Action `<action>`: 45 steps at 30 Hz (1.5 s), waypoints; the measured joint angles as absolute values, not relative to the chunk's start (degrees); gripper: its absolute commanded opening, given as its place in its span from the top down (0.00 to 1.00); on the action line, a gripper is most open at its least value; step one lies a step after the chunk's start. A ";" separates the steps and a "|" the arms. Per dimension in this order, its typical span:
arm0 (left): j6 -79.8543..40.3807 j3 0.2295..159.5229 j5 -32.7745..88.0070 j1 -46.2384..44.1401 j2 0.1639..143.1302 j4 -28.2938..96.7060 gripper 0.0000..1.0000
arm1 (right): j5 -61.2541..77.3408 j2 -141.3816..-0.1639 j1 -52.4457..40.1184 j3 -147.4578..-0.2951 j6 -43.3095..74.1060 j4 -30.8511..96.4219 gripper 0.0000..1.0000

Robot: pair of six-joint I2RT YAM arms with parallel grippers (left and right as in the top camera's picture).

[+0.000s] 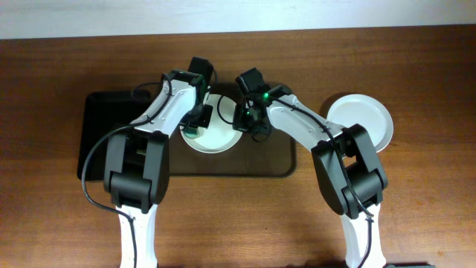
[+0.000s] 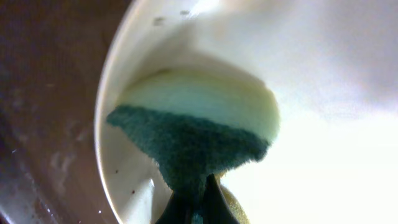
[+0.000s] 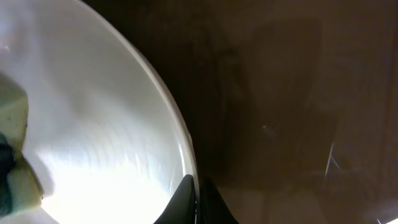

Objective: Clean dirty plates on tray and stack at the side
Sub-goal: 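Lift the sponge away from the plate with the left gripper, then lift the white plate with the right gripper and stack it on the right plates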

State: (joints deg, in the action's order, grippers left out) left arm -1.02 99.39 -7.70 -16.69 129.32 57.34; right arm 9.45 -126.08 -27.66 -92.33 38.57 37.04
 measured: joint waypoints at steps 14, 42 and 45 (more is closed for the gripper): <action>12.45 97.08 18.20 -11.70 131.15 29.45 1.00 | 6.04 -126.10 -26.13 -92.31 39.20 37.43 0.96; 9.13 123.33 28.51 1.87 135.48 72.42 0.99 | 15.51 -126.85 -25.54 -92.44 35.40 37.87 0.96; 7.01 123.31 24.97 1.28 135.48 73.30 0.99 | 6.13 -121.38 -24.47 -91.79 30.28 44.60 0.96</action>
State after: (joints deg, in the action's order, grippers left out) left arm 7.01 123.31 24.97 1.28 135.48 73.30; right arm 6.13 -121.38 -24.47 -91.79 30.28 44.60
